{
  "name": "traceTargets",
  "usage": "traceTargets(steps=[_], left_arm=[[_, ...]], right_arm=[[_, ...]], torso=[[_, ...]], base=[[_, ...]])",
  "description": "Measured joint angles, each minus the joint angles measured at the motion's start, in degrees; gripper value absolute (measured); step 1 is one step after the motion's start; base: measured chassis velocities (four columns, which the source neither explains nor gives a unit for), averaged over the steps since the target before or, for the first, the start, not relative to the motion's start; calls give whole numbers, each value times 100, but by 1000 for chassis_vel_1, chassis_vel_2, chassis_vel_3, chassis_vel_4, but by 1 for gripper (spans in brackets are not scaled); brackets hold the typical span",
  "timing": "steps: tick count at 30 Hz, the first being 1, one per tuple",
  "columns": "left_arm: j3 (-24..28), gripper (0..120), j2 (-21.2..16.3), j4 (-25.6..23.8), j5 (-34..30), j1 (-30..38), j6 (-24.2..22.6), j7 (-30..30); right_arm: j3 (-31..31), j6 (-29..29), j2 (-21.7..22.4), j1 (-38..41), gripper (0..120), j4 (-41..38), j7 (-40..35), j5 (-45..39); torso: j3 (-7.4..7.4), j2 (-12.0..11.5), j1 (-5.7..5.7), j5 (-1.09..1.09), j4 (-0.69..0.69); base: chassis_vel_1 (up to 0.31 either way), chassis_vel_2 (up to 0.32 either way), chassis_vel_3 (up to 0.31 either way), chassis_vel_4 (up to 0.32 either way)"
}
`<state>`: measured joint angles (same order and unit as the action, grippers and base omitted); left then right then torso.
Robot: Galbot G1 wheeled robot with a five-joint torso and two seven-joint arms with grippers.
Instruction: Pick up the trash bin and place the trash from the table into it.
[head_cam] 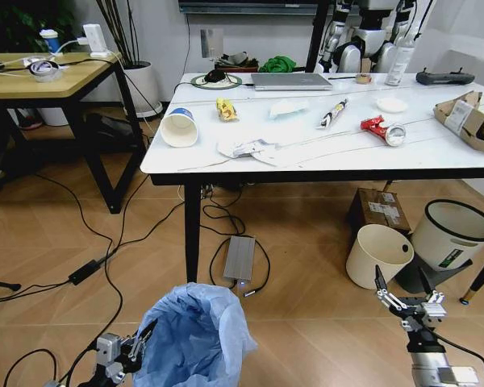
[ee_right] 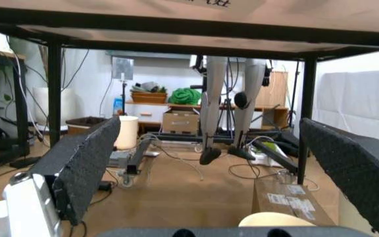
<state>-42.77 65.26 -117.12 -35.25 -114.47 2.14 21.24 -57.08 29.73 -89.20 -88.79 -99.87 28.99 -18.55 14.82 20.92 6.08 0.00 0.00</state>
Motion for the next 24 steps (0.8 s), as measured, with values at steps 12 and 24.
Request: traceTargets(steps=[12, 24], left_arm=[[33, 0, 54, -59, 70, -63, 0, 8], [113, 0, 124, -16, 159, -83, 0, -3]], right_arm=[[9, -13, 61, -6, 100, -26, 4, -72], [-4, -16, 89, -38, 100, -64, 12, -146]], torso=[[182, 276, 94, 0, 0], [364, 551, 188, 0, 0]], base=[[0, 0, 0, 0], [0, 0, 0, 0]])
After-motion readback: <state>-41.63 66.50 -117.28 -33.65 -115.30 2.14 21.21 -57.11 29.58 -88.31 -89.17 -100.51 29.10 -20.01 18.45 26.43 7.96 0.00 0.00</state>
